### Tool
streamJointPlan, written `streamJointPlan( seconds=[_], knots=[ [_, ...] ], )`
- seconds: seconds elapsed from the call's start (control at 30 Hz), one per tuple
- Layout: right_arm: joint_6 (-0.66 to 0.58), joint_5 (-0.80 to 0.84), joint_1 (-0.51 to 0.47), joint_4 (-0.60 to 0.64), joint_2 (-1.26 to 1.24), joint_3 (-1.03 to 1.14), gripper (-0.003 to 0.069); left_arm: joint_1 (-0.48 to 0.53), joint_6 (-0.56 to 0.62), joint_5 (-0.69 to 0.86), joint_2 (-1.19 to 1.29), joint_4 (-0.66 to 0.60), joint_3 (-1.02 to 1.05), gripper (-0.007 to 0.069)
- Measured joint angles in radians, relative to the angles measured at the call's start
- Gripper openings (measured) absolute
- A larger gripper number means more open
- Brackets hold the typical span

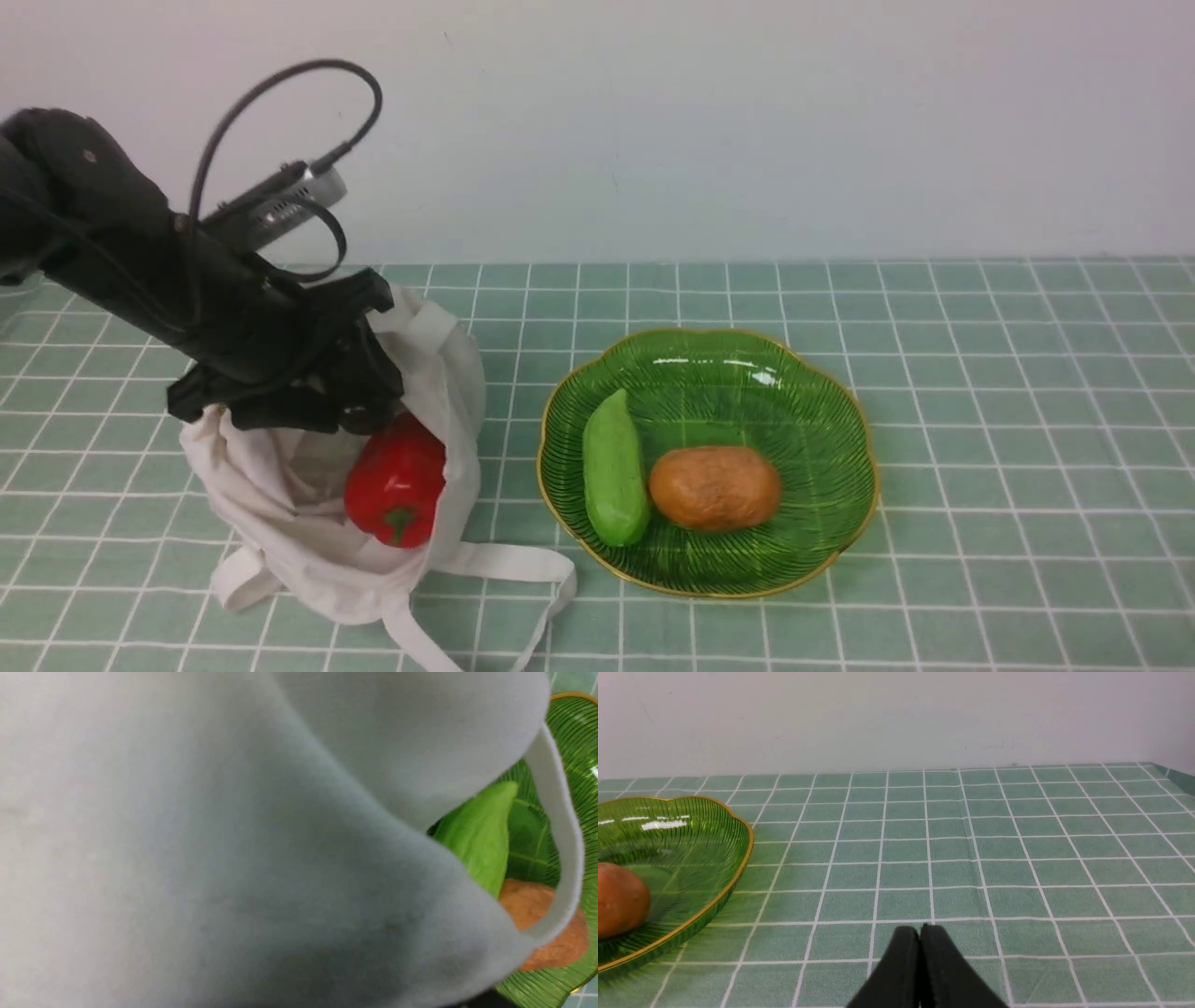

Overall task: Take vegetables from cloth bag on blue coffee tablecloth place on plate.
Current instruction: 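Take the eggplant out of the bag and place it in the plate with the left gripper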

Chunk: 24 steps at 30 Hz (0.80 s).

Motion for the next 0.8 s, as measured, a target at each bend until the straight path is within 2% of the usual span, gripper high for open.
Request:
streamJointPlan(
  seconds=[0.07,0.37,0.67,0.8],
  knots=[
    [0.0,0.0,0.0,0.0,0.0,0.0,-0.001,0.005,0.007,0.006,-0.013,0.001,-0.008,0.0382],
    [0.0,0.0,0.0,0.0,0.0,0.0,-0.001,0.011,0.172,0.085,0.001,0.031,-0.023,0.0382],
    [0.0,0.0,0.0,0.0,0.0,0.0,-0.001,0.011,0.232,0.101,0.085,0.053,-0.023,0.0382],
    [0.0,0.0,0.0,0.0,0.0,0.0,-0.001,0.011,0.234,0.11,0.1,0.074,-0.023,0.0428]
  ],
)
